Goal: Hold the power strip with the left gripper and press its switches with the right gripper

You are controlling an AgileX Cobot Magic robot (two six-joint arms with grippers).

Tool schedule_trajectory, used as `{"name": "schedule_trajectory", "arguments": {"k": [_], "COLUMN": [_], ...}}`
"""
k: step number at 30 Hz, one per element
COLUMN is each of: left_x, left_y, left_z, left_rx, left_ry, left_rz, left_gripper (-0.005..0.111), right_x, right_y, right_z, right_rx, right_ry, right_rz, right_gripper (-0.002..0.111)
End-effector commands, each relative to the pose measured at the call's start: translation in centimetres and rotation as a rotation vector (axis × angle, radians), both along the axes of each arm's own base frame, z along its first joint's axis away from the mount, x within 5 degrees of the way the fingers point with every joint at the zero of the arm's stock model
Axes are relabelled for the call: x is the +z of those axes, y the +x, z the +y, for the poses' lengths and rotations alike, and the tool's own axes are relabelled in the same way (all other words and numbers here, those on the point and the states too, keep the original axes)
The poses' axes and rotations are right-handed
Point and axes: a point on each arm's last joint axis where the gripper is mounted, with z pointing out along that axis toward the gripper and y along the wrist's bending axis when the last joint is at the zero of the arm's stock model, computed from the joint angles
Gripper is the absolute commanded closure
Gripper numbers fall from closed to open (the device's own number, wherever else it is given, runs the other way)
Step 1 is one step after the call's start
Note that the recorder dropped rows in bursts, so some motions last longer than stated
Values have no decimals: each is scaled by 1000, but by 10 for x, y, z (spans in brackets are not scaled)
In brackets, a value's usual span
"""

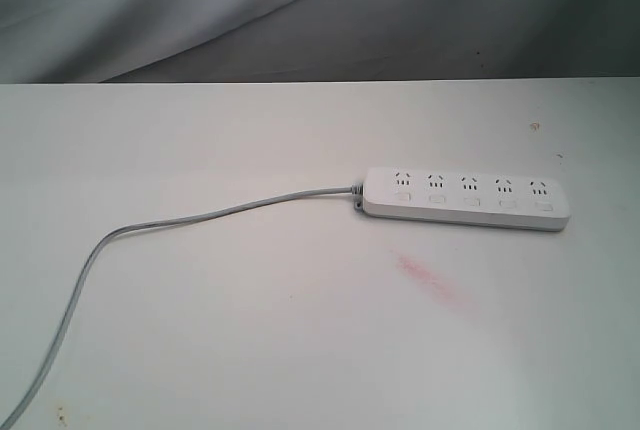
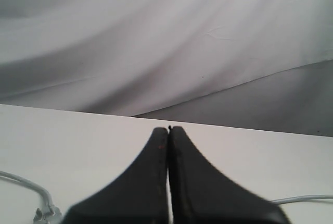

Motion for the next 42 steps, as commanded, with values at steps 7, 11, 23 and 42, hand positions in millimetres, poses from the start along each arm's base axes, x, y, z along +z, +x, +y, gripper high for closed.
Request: {"name": "schedule_trajectory", "arguments": {"k": [7,11,23,42], "left_x": [0,0,0,0], "left_y": [0,0,0,0], "left_z": [0,0,0,0], "left_rx": [5,5,5,5], "left_ry": [3,3,5,5], "left_rz": [-16,-16,-16,-16], "left_gripper": [107,107,107,107], "right_x": [-2,-2,-2,-1], "right_y": [0,0,0,-1], "right_z": [-1,-1,-1,2], "right_rx": [-8,-8,-8,28], "right_ry": [-6,-6,-6,-104], "right_rz": [3,3,3,-35], "right_gripper": [108,108,108,108]}}
